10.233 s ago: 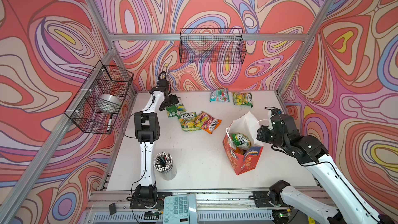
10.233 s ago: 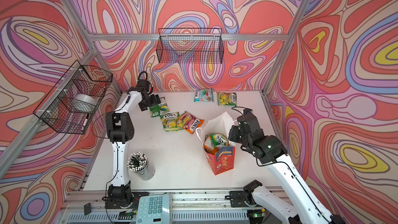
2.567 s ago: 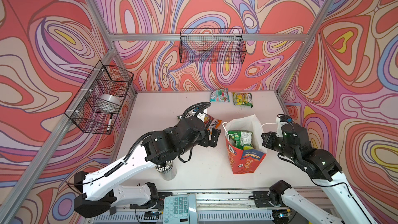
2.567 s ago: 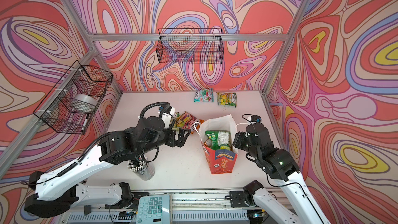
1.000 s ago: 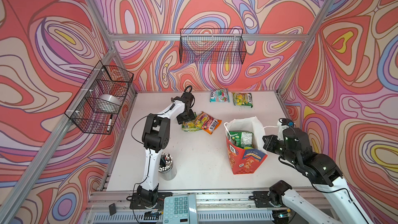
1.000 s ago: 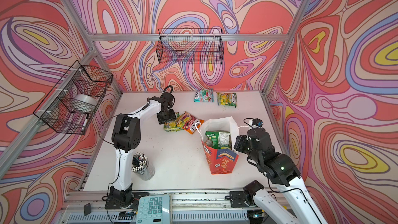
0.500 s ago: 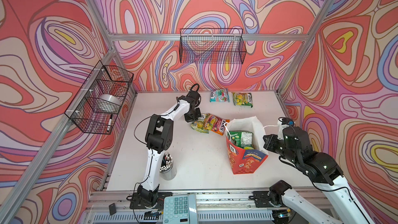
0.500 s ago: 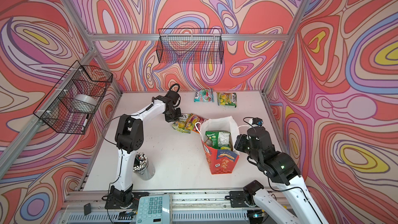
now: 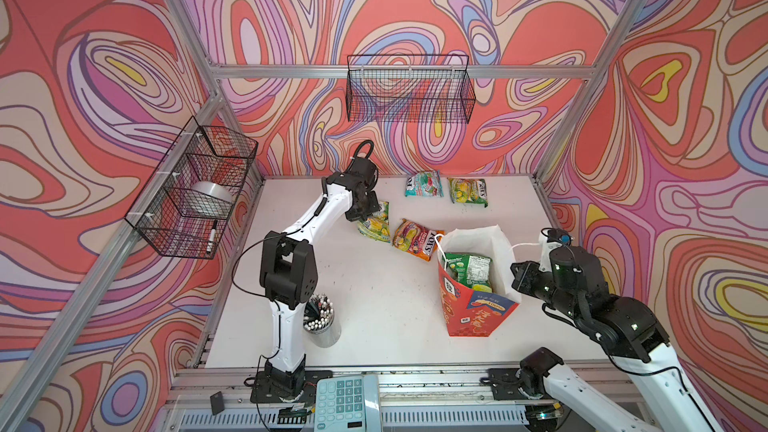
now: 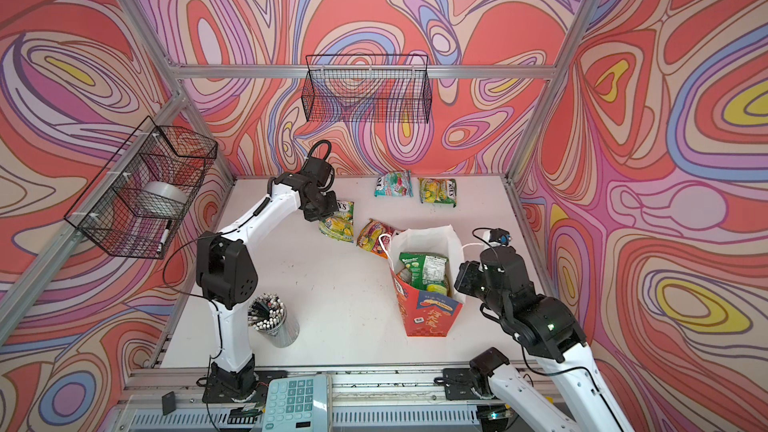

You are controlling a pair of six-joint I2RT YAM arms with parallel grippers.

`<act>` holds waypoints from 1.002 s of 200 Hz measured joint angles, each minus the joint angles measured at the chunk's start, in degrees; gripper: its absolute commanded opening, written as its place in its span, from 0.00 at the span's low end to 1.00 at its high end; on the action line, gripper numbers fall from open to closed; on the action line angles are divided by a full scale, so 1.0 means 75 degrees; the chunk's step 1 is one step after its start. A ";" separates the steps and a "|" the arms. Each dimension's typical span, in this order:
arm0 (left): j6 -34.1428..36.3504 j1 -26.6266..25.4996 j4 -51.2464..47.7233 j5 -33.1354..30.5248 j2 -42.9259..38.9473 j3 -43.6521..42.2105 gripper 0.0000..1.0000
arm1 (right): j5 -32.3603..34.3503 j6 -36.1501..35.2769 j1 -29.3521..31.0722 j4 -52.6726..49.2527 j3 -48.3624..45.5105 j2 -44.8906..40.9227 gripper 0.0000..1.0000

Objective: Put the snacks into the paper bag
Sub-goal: 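Lift the green Spring Tea packet with the left gripper, then carry the green packet over the bag and lower it inside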

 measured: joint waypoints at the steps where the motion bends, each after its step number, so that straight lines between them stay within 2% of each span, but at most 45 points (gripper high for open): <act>1: 0.0000 0.0000 -0.0006 -0.0017 -0.0055 0.0000 0.00 | 0.0000 0.0000 0.0000 0.0000 0.0000 0.0000 0.00; 51: 0.0082 -0.0061 -0.0067 -0.0154 -0.1926 -0.0009 0.00 | 0.0006 -0.0082 0.0000 -0.0096 0.0143 0.0114 0.00; 71: 0.0178 -0.0376 -0.0093 -0.0236 -0.2766 0.0038 0.00 | -0.0003 -0.0108 0.0000 -0.0064 0.0192 0.0224 0.00; 129: 0.0478 -0.2576 -0.0213 -0.0411 -0.3803 0.1189 0.00 | -0.0143 -0.0111 0.0000 0.0172 0.0192 0.0361 0.00; 175: 0.0737 -0.4581 -0.0149 -0.1029 -0.3608 0.1813 0.00 | -0.0265 -0.0055 0.0000 0.0201 0.0195 0.0353 0.00; 200: 0.0799 -0.5374 0.0070 -0.1396 -0.3209 0.1912 0.00 | -0.0300 -0.0020 0.0000 0.0195 0.0198 0.0332 0.00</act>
